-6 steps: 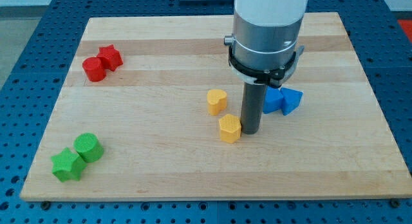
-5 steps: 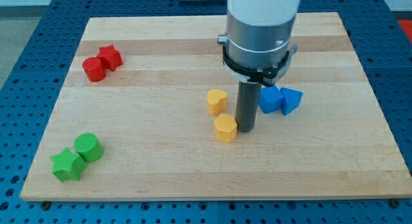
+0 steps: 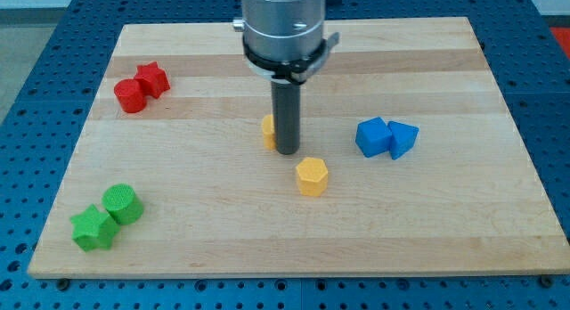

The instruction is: Move the yellow heart to the right of the red blocks

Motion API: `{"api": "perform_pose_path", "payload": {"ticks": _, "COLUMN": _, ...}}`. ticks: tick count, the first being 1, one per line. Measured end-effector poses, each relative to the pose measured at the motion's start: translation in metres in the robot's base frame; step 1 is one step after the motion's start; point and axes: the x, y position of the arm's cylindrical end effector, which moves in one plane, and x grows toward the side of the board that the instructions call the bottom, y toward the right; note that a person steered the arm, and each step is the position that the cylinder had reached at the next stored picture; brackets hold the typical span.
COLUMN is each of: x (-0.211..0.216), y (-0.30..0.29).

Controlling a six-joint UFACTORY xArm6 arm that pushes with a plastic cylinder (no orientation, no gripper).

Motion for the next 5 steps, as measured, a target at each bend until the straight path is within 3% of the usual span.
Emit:
{"api": "perform_pose_path", "payload": {"ticks": 2, "x": -0.059, "y": -0.026}}
{"api": "perform_pose_path", "payload": {"ticks": 5, "x": -0.088, "y": -0.099}}
